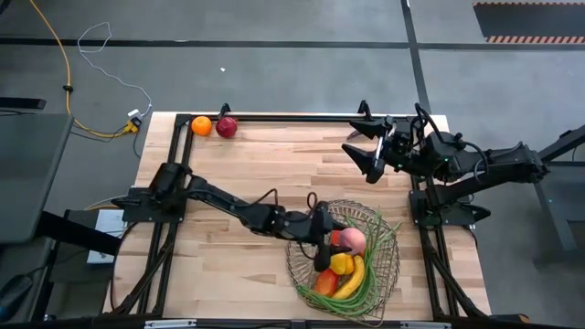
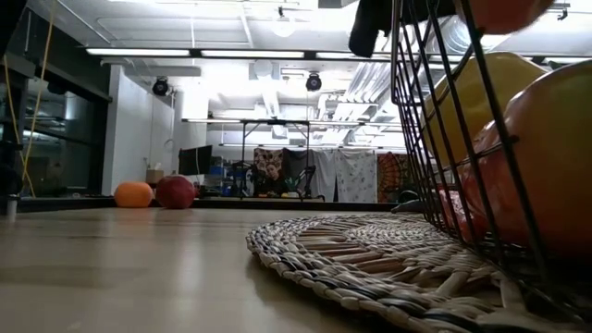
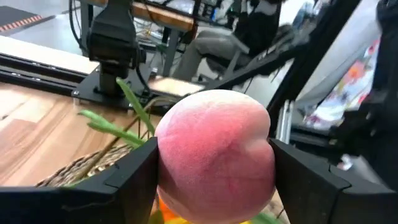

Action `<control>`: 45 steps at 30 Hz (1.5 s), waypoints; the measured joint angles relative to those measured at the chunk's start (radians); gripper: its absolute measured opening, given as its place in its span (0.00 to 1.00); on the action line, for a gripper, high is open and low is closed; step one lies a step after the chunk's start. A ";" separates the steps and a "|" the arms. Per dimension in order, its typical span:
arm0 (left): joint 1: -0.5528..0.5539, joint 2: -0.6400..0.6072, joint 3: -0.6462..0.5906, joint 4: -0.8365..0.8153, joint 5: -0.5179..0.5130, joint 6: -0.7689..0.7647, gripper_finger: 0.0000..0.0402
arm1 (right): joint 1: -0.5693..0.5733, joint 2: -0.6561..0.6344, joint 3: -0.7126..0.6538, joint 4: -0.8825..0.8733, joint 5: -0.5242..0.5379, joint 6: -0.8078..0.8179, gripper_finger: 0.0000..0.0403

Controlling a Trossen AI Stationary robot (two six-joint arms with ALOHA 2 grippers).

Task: Build produce basket
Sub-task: Put the peach into the wire basket

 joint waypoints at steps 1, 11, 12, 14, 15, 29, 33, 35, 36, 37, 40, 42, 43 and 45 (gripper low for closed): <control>0.000 0.003 0.002 -0.013 -0.002 0.015 0.65 | 0.000 0.000 0.000 0.000 0.000 0.000 0.95; -0.008 0.018 0.006 -0.078 -0.064 0.216 0.67 | 0.000 0.000 0.000 0.000 0.000 0.000 0.95; -0.008 0.018 0.006 -0.079 -0.064 0.231 0.67 | 0.000 0.000 0.000 0.001 0.000 0.000 0.95; -0.009 0.017 0.007 -0.077 -0.064 0.254 0.69 | 0.000 0.000 0.000 0.001 0.000 0.000 0.95; -0.009 0.017 0.007 -0.082 -0.068 0.261 0.69 | 0.000 0.000 0.000 0.000 0.000 0.000 0.95; -0.003 0.017 0.006 -0.185 -0.116 0.325 0.70 | 0.000 0.000 0.000 0.000 0.000 -0.026 0.95; -0.004 0.017 0.006 -0.199 -0.117 0.325 0.70 | 0.000 0.000 0.000 0.000 0.000 -0.027 0.95; -0.003 0.017 0.006 -0.206 -0.123 0.325 0.70 | 0.000 0.000 0.000 0.000 0.000 -0.027 0.95; -0.003 0.017 0.006 -0.209 -0.124 0.325 0.70 | 0.000 0.000 0.000 0.000 0.000 -0.027 0.95; -0.003 0.017 0.006 -0.210 -0.124 0.325 0.70 | 0.000 0.000 0.000 0.000 0.000 -0.027 0.95; -0.003 0.017 0.006 -0.210 -0.124 0.325 0.70 | 0.000 0.000 0.000 0.000 0.000 -0.027 0.95; -0.003 0.017 0.006 -0.210 -0.124 0.325 0.70 | 0.000 0.000 0.000 0.000 0.000 -0.027 0.95; -0.003 0.017 0.006 -0.210 -0.124 0.325 0.70 | 0.000 0.000 0.000 0.000 0.000 -0.027 0.95; -0.003 0.017 0.006 -0.211 -0.124 0.325 0.70 | 0.000 0.000 0.000 0.000 0.000 -0.027 0.95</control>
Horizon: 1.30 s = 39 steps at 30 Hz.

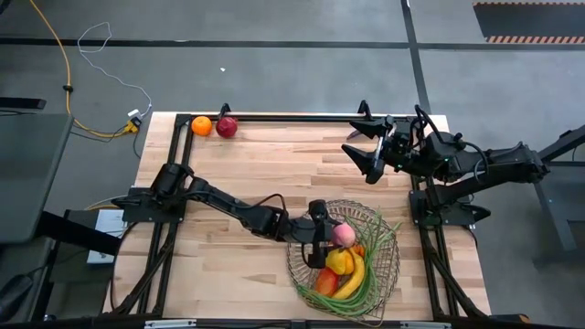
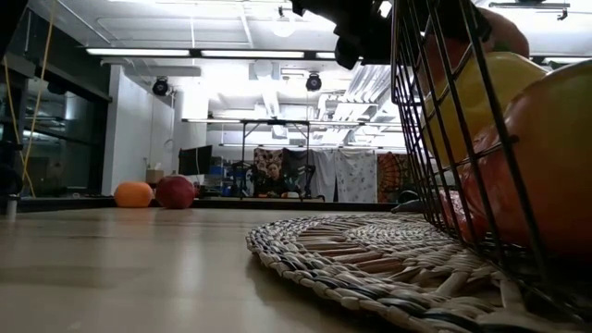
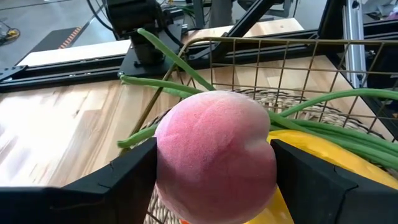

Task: Build produce basket
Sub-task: Put the peach into the wire basket, then put the eggplant into the wire basket

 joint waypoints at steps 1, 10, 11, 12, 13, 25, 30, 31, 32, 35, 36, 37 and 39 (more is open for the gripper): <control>0.000 0.000 0.000 0.000 0.000 0.000 0.70 | 0.000 0.000 0.000 0.000 0.000 0.000 0.95; 0.000 0.000 0.000 -0.001 0.000 -0.002 0.75 | 0.000 0.000 0.000 0.000 0.000 0.000 0.95; 0.000 0.000 0.000 -0.001 0.000 -0.002 0.76 | 0.000 0.000 0.000 0.000 0.000 0.000 0.95; 0.000 0.000 0.004 -0.010 0.000 -0.002 0.78 | 0.000 0.000 0.000 0.000 0.000 0.000 0.95; 0.000 0.000 0.013 -0.021 0.000 -0.001 0.79 | 0.000 0.000 0.000 0.000 0.000 0.000 0.95; 0.002 -0.003 0.096 -0.105 0.001 -0.001 0.91 | 0.000 0.000 0.000 0.000 0.000 0.000 0.95; 0.009 -0.073 0.184 -0.289 0.035 0.000 0.91 | 0.000 0.000 0.000 0.000 0.000 -0.004 0.95; 0.014 -0.094 0.198 -0.329 0.040 0.006 0.91 | 0.000 0.000 0.000 0.001 0.000 -0.014 0.95; 0.022 -0.114 0.208 -0.365 0.044 0.020 0.91 | 0.000 0.000 0.000 0.000 0.000 -0.025 0.95; 0.059 -0.184 0.210 -0.500 0.032 0.057 0.91 | 0.000 0.000 0.000 0.001 0.000 -0.044 0.95; 0.075 -0.211 0.210 -0.545 0.022 0.058 0.91 | 0.000 0.000 0.000 0.000 0.000 -0.044 0.95; 0.094 -0.240 0.209 -0.601 0.019 0.050 0.91 | 0.000 0.000 0.000 0.000 0.000 -0.044 0.95; 0.133 -0.298 0.209 -0.671 0.016 0.023 0.91 | 0.000 0.000 0.000 -0.003 0.000 -0.047 0.95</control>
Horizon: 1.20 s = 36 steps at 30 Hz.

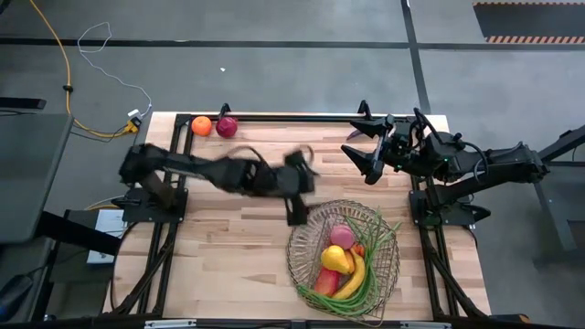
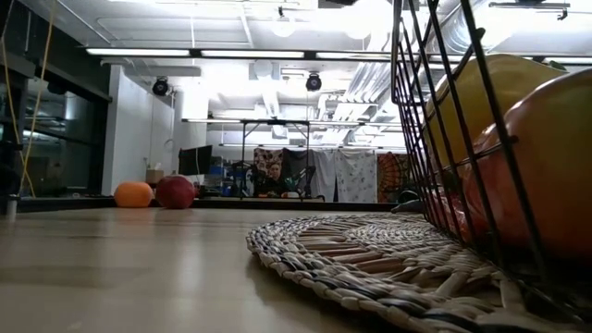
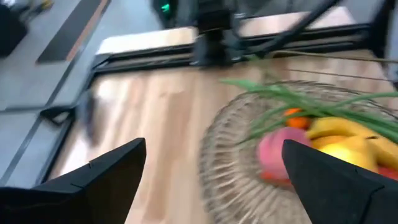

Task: Build produce basket
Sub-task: Put the eggplant into the wire basket

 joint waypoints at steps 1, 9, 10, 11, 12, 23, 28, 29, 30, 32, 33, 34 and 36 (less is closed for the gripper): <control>0.021 -0.027 0.000 -0.042 0.001 -0.012 0.91 | 0.000 0.000 0.000 -0.005 0.000 -0.001 0.95; 0.138 -0.251 -0.121 -0.027 0.014 -0.057 0.91 | 0.000 0.001 0.000 -0.068 0.000 -0.004 0.95; 0.146 -0.287 -0.162 -0.001 0.016 -0.070 0.91 | 0.000 0.001 0.000 -0.079 0.000 -0.004 0.95; 0.151 -0.323 -0.208 0.048 0.024 -0.082 0.91 | 0.000 0.001 0.000 -0.087 0.000 -0.004 0.95; 0.157 -0.363 -0.260 0.091 0.037 -0.098 0.91 | 0.000 0.001 0.000 -0.098 0.000 -0.005 0.95; 0.159 -0.776 -0.782 0.519 0.076 -0.289 0.91 | 0.000 0.001 0.000 -0.201 -0.008 0.021 0.95; 0.159 -0.903 -0.870 0.563 0.068 -0.315 0.91 | 0.001 0.002 0.000 -0.250 -0.019 0.032 0.95; 0.159 -0.920 -0.877 0.564 0.066 -0.316 0.91 | 0.001 0.002 0.000 -0.253 -0.019 0.035 0.95; 0.159 -0.935 -0.881 0.561 0.066 -0.314 0.91 | 0.001 0.002 0.000 -0.255 -0.019 0.039 0.95; 0.159 -0.955 -0.881 0.558 0.066 -0.314 0.91 | 0.001 0.002 0.000 -0.254 -0.019 0.040 0.95; 0.159 -0.963 -0.881 0.557 0.068 -0.313 0.91 | 0.001 0.002 0.000 -0.254 -0.019 0.040 0.95; 0.159 -0.968 -0.881 0.558 0.072 -0.313 0.91 | 0.001 0.002 0.000 -0.253 -0.019 0.041 0.95; 0.159 -0.972 -0.881 0.557 0.074 -0.313 0.91 | 0.001 0.002 0.000 -0.254 -0.019 0.053 0.95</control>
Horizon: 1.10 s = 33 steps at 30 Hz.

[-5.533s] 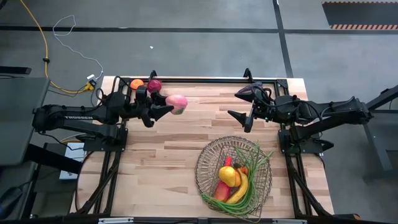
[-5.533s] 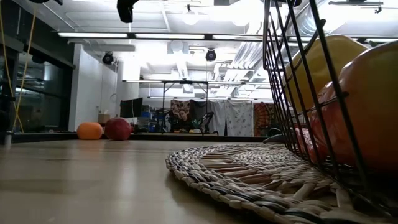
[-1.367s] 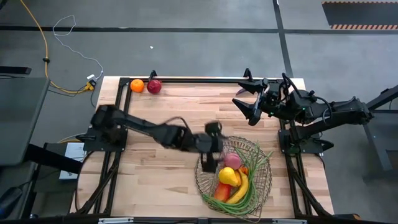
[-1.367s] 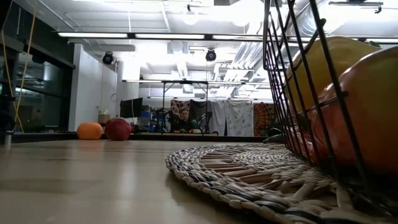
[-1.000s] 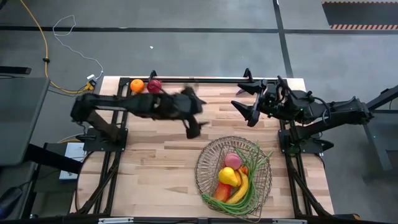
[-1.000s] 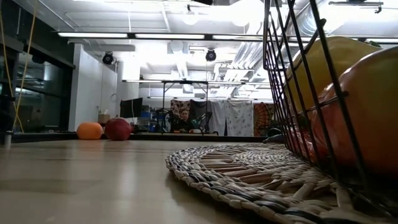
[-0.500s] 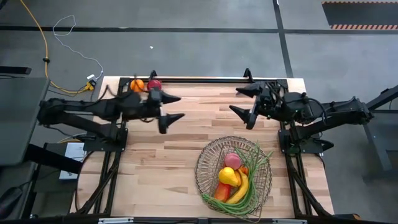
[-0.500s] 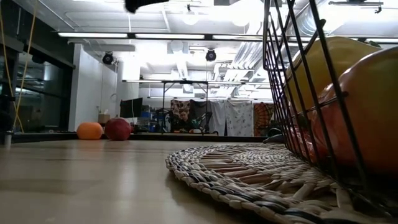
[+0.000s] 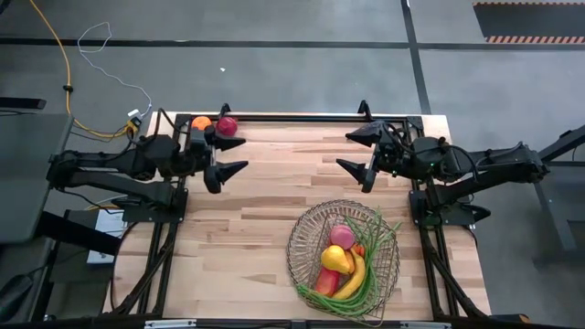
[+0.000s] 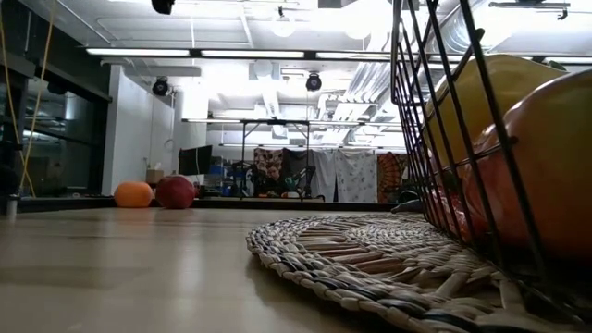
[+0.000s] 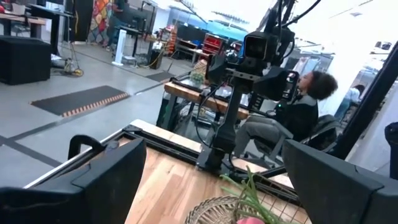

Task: Build produce basket
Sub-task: Put the eggplant into the wire basket

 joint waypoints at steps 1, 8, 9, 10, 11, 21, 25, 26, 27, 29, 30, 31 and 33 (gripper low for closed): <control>0.000 0.000 0.000 -0.001 0.000 0.000 0.91 | 0.000 0.000 0.000 0.000 0.000 0.004 0.95; 0.000 0.010 0.000 -0.004 -0.002 0.000 0.91 | 0.000 0.000 0.000 0.000 0.000 0.004 0.95; 0.000 0.010 0.000 -0.004 -0.002 0.000 0.91 | 0.000 0.000 0.000 0.000 0.000 0.004 0.95; 0.000 0.008 0.000 -0.003 -0.002 0.000 0.91 | 0.000 0.000 0.000 0.001 0.000 0.004 0.95; 0.000 0.008 0.000 -0.003 -0.002 0.000 0.91 | 0.000 0.000 0.000 0.000 0.000 0.004 0.95; 0.000 0.009 0.000 -0.003 -0.002 0.000 0.91 | 0.000 0.000 0.000 0.001 0.000 0.005 0.95; 0.000 0.009 0.000 -0.003 -0.002 0.000 0.91 | 0.000 0.000 0.000 0.000 0.000 0.028 0.95; 0.000 0.009 0.000 -0.003 -0.002 0.000 0.91 | 0.000 0.000 0.000 0.000 -0.001 0.052 0.95; 0.000 0.009 0.000 -0.003 -0.002 0.000 0.91 | -0.001 0.000 0.000 -0.001 -0.001 0.083 0.95; 0.000 0.009 0.000 -0.003 -0.002 0.000 0.91 | -0.008 0.000 0.000 -0.012 0.000 0.160 0.95; 0.000 0.009 0.000 -0.003 -0.002 0.000 0.91 | -0.013 0.000 0.000 -0.021 0.004 0.198 0.95; 0.000 0.009 0.000 -0.003 -0.002 0.000 0.91 | -0.019 0.000 0.000 -0.034 0.018 0.234 0.95; 0.000 0.009 0.000 -0.003 -0.003 0.000 0.91 | -0.038 0.000 0.000 -0.081 0.066 0.318 0.95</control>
